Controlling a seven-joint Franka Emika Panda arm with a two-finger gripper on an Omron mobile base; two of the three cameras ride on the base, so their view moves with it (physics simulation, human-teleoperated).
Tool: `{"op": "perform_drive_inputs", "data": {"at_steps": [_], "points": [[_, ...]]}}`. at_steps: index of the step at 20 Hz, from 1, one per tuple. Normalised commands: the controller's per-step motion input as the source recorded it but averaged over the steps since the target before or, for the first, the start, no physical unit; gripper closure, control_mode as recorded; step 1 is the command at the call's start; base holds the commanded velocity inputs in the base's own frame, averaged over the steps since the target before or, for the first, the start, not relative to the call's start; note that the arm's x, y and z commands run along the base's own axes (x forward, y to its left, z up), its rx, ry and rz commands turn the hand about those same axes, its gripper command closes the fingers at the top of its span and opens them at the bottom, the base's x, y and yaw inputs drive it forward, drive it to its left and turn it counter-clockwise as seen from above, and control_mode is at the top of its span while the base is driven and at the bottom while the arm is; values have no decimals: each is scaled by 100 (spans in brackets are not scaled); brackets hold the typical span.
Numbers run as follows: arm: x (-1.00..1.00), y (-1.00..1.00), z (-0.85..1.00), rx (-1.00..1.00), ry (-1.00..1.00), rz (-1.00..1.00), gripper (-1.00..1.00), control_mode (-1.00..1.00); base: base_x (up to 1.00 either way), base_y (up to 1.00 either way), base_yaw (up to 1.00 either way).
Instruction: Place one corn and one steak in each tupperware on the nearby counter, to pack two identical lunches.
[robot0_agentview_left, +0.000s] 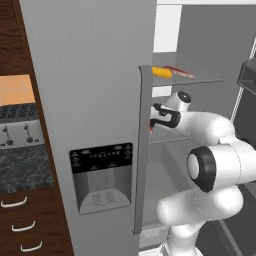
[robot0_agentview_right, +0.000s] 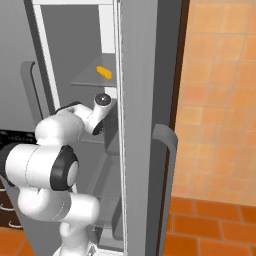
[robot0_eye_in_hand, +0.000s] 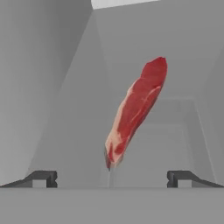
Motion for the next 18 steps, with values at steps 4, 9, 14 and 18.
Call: {"op": "perform_drive_inputs", "data": {"at_steps": [4, 9, 14, 18], "points": [[44, 0, -5, 0, 0, 0, -100, -100, 0, 0, 0], [37, 0, -20, 0, 0, 0, -100, -100, 0, 0, 0], [39, 0, -14, -2, 6, 0, -100, -100, 0, 0, 0], [12, -1, -39, -9, 12, 0, -100, -100, 0, 0, 0]]}}
